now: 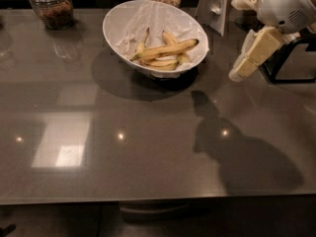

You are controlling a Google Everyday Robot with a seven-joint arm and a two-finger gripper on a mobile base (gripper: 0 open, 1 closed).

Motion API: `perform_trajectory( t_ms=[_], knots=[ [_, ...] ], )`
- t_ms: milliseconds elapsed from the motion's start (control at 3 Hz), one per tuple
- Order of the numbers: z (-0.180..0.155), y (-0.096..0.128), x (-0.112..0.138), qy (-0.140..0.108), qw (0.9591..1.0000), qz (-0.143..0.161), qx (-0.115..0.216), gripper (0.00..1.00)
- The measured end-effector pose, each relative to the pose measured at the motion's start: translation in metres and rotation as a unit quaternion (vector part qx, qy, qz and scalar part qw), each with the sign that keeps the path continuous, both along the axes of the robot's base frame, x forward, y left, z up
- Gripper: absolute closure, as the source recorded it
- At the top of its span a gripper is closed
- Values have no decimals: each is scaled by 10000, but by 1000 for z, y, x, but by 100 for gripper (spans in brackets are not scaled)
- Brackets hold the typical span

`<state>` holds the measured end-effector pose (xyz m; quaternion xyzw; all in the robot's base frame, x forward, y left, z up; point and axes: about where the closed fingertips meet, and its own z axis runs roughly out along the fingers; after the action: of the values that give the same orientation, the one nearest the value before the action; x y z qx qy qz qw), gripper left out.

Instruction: Pick banana from white bowl

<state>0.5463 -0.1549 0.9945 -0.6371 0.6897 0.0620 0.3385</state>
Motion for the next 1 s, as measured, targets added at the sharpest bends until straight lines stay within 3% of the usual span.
perform_trajectory(
  t_ms=[333, 667, 1000],
  knots=[
    [3, 33, 44, -12, 9983, 256, 521, 0],
    [0, 83, 95, 132, 9943, 503, 934, 0],
    [0, 83, 95, 134, 9943, 504, 932, 0]
  ],
)
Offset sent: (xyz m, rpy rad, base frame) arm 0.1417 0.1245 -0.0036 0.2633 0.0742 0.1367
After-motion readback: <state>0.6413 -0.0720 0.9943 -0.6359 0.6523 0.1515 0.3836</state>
